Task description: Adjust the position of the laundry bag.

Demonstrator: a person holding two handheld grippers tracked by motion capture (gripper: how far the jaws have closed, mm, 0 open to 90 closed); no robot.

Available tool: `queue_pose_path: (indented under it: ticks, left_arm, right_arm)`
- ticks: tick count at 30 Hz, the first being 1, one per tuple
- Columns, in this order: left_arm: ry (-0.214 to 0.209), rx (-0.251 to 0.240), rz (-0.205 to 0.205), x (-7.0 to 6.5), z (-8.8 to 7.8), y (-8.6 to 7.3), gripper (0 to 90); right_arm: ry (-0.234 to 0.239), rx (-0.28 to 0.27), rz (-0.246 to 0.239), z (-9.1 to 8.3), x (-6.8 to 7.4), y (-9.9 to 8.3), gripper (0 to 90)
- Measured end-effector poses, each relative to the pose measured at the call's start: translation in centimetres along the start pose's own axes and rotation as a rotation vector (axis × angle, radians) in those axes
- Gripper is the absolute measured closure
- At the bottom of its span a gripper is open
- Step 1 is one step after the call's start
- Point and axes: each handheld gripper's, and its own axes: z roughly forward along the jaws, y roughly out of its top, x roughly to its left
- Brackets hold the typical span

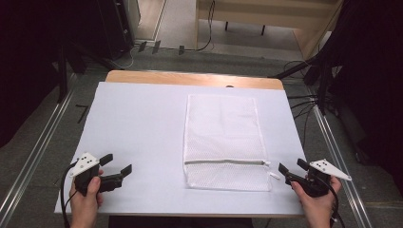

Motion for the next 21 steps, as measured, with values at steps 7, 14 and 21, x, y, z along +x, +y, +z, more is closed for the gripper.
queue_pose_path:
  ticks: [7, 14, 21]
  left_arm:
    - [-0.050, 0.015, 0.018, -2.4, 2.3, 1.2, 14.3]
    - [-0.036, 0.057, 0.040, -5.2, 6.2, 2.9, 24.1]
    - [-0.050, 0.119, 0.032, -7.6, 9.3, 3.4, 36.1]
  right_arm:
    - [-0.009, -0.002, 0.019, -0.1, 0.0, -0.2, 22.9]
    - [0.015, -0.012, -0.004, -0.2, 0.6, -0.4, 27.0]
    - [0.046, -0.006, -0.018, 0.0, 0.8, -0.5, 36.1]
